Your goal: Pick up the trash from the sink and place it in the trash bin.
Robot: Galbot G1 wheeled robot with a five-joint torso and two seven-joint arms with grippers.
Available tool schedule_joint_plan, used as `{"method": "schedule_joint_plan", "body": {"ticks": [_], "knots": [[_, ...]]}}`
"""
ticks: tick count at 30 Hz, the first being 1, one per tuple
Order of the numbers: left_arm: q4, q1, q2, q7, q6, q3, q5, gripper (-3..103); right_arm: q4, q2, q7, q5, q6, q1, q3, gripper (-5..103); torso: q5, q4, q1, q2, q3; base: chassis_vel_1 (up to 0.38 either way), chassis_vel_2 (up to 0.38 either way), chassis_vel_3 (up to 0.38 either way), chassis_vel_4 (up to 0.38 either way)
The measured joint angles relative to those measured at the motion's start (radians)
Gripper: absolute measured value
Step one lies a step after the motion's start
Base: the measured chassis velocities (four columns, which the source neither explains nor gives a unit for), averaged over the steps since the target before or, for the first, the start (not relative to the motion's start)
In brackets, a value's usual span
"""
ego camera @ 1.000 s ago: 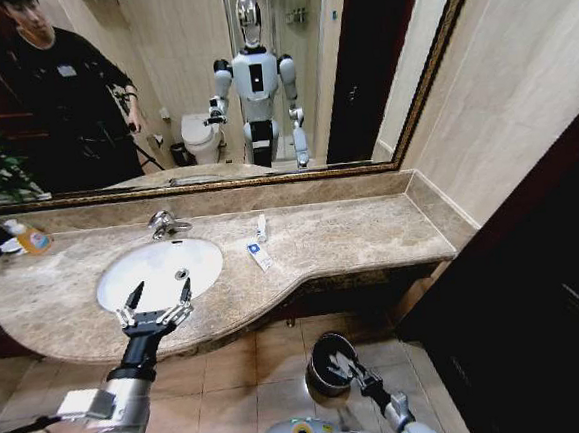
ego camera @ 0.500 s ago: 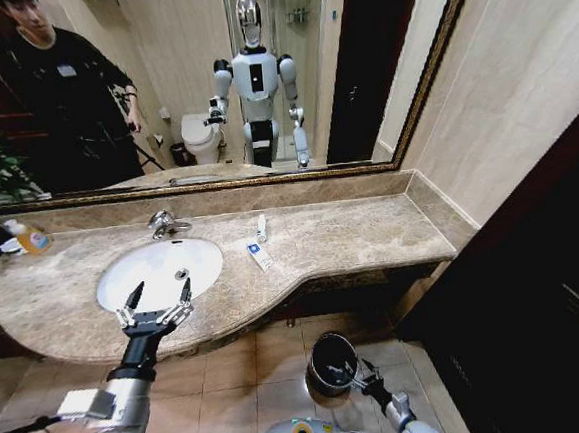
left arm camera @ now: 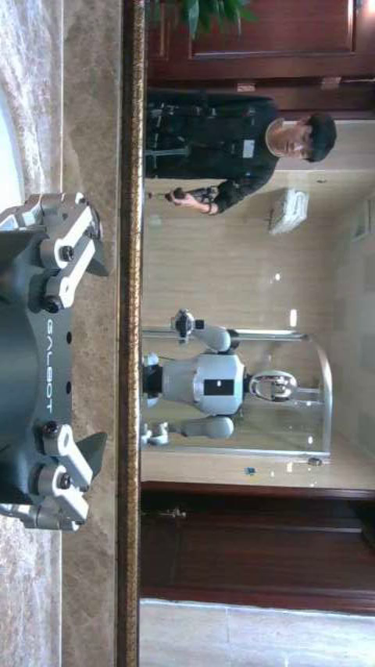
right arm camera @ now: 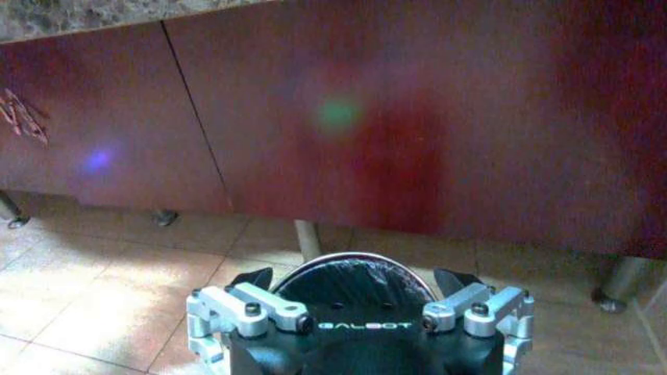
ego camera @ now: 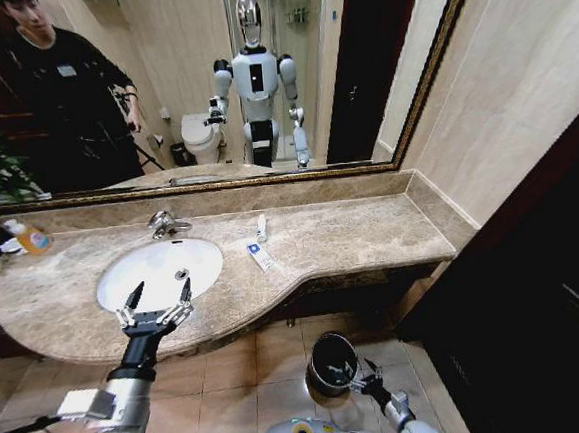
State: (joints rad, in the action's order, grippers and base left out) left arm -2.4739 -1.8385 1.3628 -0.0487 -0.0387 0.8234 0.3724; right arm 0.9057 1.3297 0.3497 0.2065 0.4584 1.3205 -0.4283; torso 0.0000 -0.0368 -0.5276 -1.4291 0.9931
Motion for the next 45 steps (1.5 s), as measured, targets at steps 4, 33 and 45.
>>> {"method": "schedule_joint_plan", "body": {"ticks": [4, 33, 45], "knots": [[0.0, 0.0, 0.0, 0.0, 0.0, 0.0, 0.0, 100, 0.0, -0.002, 0.0, 0.0, -0.001, 0.0, 0.0, 100, 0.0, 0.0, 0.0, 0.0, 0.0, 0.0, 0.0, 0.0, 0.0], [0.0, 0.0, 0.0, 0.0, 0.0, 0.0, 0.0, 100, 0.302, -0.051, -0.009, 0.072, -0.062, 0.102, -0.007, 100, 0.0, 0.0, 0.0, 0.0, 0.0, 0.0, 0.0, 0.0, 0.0], [0.0, 0.0, 0.0, 0.0, 0.0, 0.0, 0.0, 100, 0.556, -0.116, -0.023, 0.139, -0.123, 0.154, -0.043, 100, 0.0, 0.0, 0.0, 0.0, 0.0, 0.0, 0.0, 0.0, 0.0]]}}
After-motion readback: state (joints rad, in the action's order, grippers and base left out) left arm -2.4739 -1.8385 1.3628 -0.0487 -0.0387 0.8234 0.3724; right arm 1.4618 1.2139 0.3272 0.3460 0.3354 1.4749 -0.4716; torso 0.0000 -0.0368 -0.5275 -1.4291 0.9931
